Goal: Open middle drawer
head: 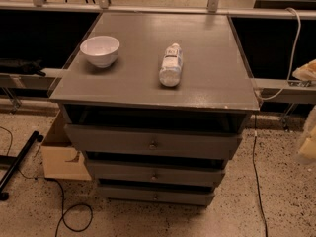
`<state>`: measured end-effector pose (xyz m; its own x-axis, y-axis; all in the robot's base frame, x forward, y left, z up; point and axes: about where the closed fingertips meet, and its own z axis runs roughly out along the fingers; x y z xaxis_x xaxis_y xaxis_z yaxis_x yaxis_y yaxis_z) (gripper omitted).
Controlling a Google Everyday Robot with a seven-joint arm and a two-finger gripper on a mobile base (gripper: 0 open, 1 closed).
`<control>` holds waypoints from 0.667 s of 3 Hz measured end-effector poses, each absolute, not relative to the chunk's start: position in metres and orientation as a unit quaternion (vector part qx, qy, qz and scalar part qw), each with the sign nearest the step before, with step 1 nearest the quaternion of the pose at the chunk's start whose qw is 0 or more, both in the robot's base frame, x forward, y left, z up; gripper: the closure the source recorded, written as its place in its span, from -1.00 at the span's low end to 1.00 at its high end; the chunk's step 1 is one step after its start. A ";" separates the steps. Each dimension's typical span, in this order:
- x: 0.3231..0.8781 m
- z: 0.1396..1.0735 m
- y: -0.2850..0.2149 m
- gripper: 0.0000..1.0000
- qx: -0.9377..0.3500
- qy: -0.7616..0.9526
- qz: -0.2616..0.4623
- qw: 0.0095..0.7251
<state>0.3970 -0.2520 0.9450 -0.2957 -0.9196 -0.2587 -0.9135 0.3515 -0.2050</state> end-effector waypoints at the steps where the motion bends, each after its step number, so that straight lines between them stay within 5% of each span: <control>1: 0.397 0.945 -0.252 -1.00 -0.569 0.805 -0.009 0.167; 2: 0.398 0.950 -0.252 -1.00 -0.572 0.801 -0.012 0.176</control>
Offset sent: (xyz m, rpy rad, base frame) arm 0.0019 -0.0023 0.0084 0.0140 -0.0366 0.0160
